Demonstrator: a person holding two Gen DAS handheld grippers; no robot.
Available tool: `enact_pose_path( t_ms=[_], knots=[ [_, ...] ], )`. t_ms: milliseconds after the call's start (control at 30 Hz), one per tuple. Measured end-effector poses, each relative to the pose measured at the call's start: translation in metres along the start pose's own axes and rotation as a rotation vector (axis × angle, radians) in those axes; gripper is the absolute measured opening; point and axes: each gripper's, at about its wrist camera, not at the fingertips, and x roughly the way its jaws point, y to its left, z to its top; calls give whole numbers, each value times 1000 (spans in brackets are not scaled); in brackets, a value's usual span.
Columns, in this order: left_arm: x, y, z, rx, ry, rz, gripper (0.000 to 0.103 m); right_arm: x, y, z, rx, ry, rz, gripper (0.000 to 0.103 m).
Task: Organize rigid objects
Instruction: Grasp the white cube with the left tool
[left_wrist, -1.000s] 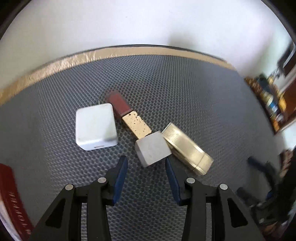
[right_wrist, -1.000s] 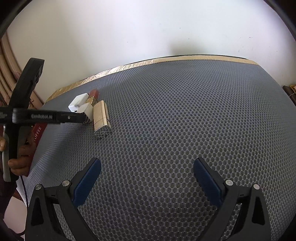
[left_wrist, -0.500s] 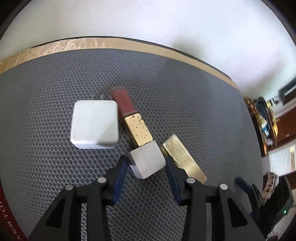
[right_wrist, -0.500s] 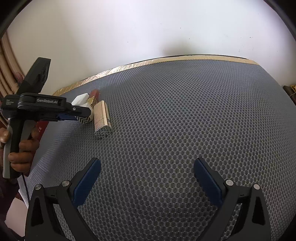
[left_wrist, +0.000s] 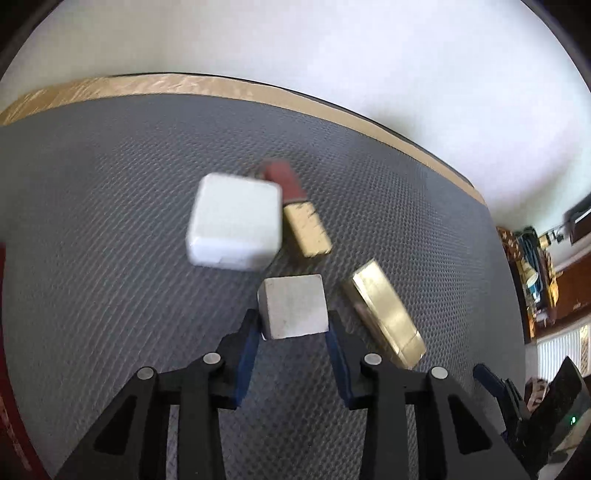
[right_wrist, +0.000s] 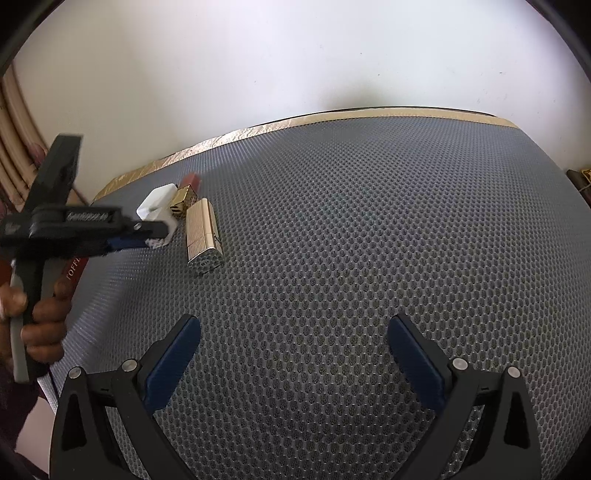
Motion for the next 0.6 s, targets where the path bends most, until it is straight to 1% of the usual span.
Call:
enact_pose_path(
  t_ms=[67, 100, 167, 233, 333, 367, 433, 467, 500, 600],
  knots=[
    [-7, 7, -10, -23, -9, -17, 32, 1, 2, 0, -5, 2, -5, 101],
    [-12, 11, -17, -37, -8, -21, 28, 2, 2, 0, -7, 3, -8, 101],
    [-18, 21, -29, -57, 2, -5, 18, 4, 4, 0, -12, 5, -14, 101],
    [-27, 31, -39, -73, 0, -27, 18, 6, 6, 0, -14, 6, -21, 101],
    [-39, 36, -47, -82, -14, -25, 18, 6, 7, 2, -10, 2, -7, 102],
    [-43, 36, -47, -66, -20, -28, 20, 6, 6, 3, -2, 5, 1, 102],
    [-47, 33, -43, -33, -18, -39, 25, 9, 4, 4, 15, 11, -10, 102],
    [-47, 29, -38, -4, -3, -62, 34, 11, 5, 5, 13, 11, -19, 101],
    [-45, 24, -34, 20, 2, -67, 43, 11, 7, 4, 5, 9, -28, 102],
    [-44, 6, -23, 154, -20, -5, 43, 16, 12, 4, -21, 19, -53, 102]
  ],
)
